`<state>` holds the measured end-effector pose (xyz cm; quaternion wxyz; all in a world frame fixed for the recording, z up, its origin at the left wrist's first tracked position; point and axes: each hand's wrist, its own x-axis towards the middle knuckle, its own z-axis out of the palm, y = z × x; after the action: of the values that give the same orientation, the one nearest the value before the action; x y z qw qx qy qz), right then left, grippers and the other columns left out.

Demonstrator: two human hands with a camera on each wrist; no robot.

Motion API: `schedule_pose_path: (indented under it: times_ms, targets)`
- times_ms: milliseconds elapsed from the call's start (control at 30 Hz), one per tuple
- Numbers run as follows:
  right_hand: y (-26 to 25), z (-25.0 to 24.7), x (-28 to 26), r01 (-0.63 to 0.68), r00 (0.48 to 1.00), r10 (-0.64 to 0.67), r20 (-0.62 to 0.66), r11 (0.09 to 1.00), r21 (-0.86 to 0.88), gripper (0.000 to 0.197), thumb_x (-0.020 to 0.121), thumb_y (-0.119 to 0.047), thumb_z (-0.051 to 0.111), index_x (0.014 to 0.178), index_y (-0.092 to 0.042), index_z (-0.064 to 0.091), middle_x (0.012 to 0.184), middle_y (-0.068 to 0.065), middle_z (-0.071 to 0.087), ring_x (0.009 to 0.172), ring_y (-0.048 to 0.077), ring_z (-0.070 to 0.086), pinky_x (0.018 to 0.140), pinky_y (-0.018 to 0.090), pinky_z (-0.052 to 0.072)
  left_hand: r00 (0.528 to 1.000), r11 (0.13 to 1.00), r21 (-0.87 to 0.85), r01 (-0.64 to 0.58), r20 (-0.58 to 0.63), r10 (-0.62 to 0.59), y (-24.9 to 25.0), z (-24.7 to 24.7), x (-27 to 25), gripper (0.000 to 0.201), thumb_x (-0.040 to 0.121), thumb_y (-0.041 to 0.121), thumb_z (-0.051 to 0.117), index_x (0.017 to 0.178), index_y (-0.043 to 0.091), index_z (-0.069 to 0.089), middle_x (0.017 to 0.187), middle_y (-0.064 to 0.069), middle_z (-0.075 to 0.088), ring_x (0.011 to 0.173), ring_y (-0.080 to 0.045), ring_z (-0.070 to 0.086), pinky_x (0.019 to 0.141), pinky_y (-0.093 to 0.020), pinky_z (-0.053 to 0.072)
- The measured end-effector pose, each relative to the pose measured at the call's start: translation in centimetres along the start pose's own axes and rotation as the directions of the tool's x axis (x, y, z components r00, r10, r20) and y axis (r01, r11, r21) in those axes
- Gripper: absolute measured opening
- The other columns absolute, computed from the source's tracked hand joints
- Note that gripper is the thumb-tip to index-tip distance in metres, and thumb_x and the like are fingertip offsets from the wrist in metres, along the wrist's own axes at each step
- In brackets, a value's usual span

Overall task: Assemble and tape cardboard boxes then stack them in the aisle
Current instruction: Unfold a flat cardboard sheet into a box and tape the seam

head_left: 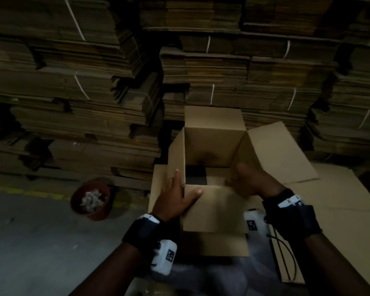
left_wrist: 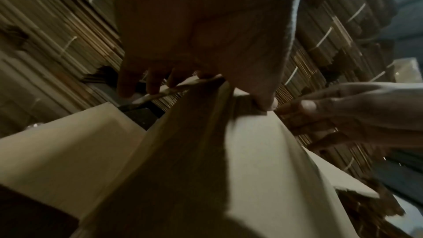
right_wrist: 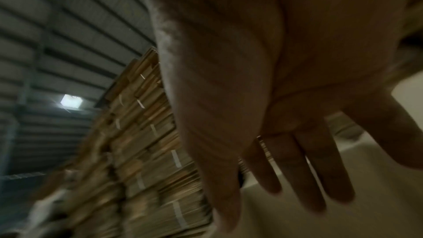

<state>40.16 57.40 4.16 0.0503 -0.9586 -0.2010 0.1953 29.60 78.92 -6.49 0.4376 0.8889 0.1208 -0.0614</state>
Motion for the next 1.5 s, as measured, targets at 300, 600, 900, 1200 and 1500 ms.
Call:
schedule_pose_path:
  times_ms: [300,600,900,1200,1500]
  targets:
    - [-8.4,4.9,2.4,0.323,0.943,-0.326,0.068,0.945,0.053,0.063,0.080,-0.079,0.049,0.113,-0.029,0.070,0.111,-0.002,0.072,0.098,0.020,0.065,0.083,0.037,0.054,0.944,0.957,-0.218,0.192,-0.225,-0.241,-7.5,-0.2,-4.3,0.120,0.070,0.093,0.042,0.161,0.026,0.001,0.169,-0.008,0.003,0.154,-0.033,0.007,0.122,-0.053,0.018]
    - [-6.8,5.6,2.1,0.354,0.931,-0.341,-0.128,0.931,0.093,0.024,0.091,-0.047,0.062,0.074,-0.030,0.062,0.068,-0.015,0.057,0.067,0.010,0.059,0.062,0.031,0.044,0.974,0.921,-0.373,0.112,-0.141,-0.176,-7.8,3.4,-3.8,0.116,0.066,0.098,0.048,0.156,0.032,0.016,0.159,0.001,0.037,0.142,-0.021,0.040,0.115,-0.046,0.037]
    - [-2.8,0.3,-2.3,0.427,0.903,-0.396,-0.163,0.865,0.264,0.045,0.079,-0.059,0.057,0.082,-0.017,0.073,0.071,-0.002,0.069,0.062,0.013,0.064,0.061,0.038,0.052,0.991,0.972,-0.224,-0.069,-0.126,0.042,-2.1,1.4,0.8,0.100,0.065,0.099,0.045,0.150,0.050,0.023,0.155,0.010,0.040,0.139,-0.021,0.044,0.112,-0.048,0.041]
    - [3.0,-3.5,-6.3,0.472,0.873,-0.460,-0.165,0.705,0.530,0.059,0.087,-0.052,0.074,0.080,0.007,0.064,0.070,0.029,0.056,0.059,0.031,0.052,0.057,0.042,0.041,0.989,0.952,-0.279,-0.125,-0.113,0.097,-0.6,-4.0,3.9,0.084,0.084,0.063,0.066,0.153,0.029,0.033,0.144,0.006,0.049,0.130,-0.018,0.050,0.096,-0.031,0.041]
    - [7.5,-1.4,-3.8,0.228,0.973,-0.141,-0.183,0.698,0.679,0.017,0.099,-0.013,0.064,0.111,-0.012,0.076,0.114,0.006,0.075,0.111,0.026,0.068,0.103,0.054,0.050,0.998,0.977,-0.215,0.006,-0.054,-0.018,-4.0,-6.0,4.9,0.095,0.066,0.065,0.082,0.141,0.016,0.049,0.126,0.008,0.057,0.119,-0.019,0.057,0.093,-0.037,0.050]
